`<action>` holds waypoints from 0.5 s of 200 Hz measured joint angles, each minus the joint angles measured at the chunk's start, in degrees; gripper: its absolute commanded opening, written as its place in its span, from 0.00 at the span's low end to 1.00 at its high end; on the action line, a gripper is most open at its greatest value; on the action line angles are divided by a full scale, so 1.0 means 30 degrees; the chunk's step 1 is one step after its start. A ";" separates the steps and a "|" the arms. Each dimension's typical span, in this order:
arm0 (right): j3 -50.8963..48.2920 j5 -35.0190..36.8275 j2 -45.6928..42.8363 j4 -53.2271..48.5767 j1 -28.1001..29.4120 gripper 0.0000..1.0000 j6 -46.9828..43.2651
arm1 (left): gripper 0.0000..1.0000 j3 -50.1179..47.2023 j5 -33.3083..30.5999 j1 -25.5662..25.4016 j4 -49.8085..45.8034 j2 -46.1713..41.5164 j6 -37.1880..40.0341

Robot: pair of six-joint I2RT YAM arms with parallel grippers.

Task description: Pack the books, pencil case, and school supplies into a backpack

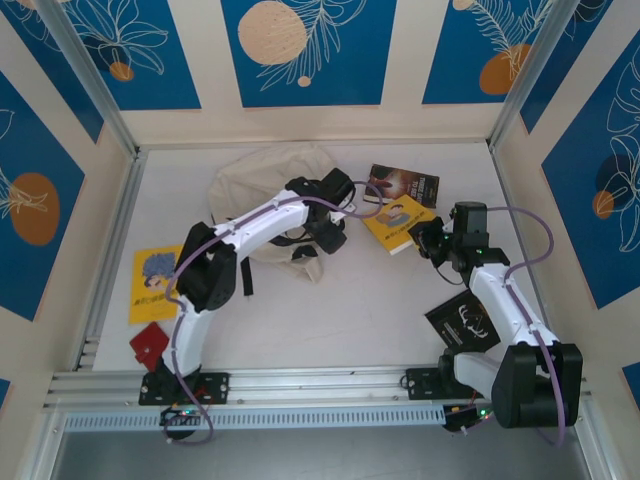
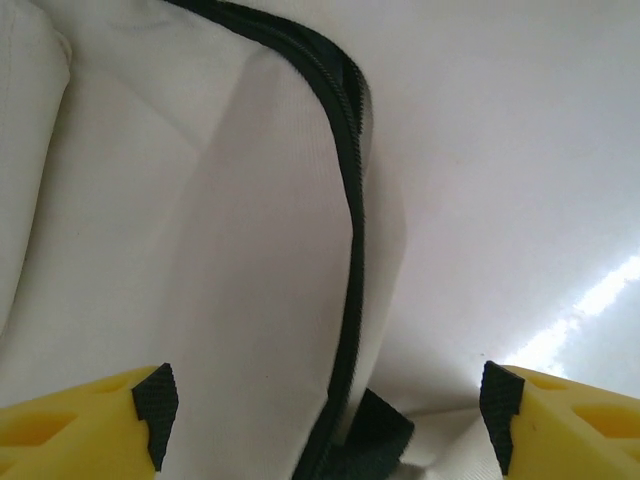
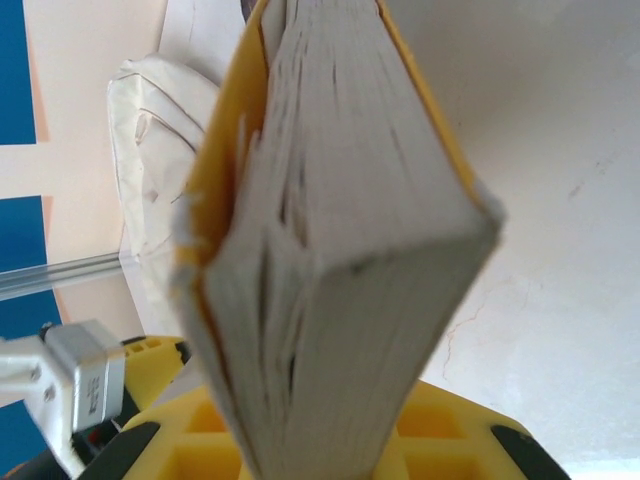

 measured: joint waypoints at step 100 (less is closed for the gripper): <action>-0.0036 -0.0408 -0.0073 0.0044 -0.0044 0.04 0.0022 | 0.65 0.3038 -0.3060 0.0000 -0.1253 0.1741 -0.0182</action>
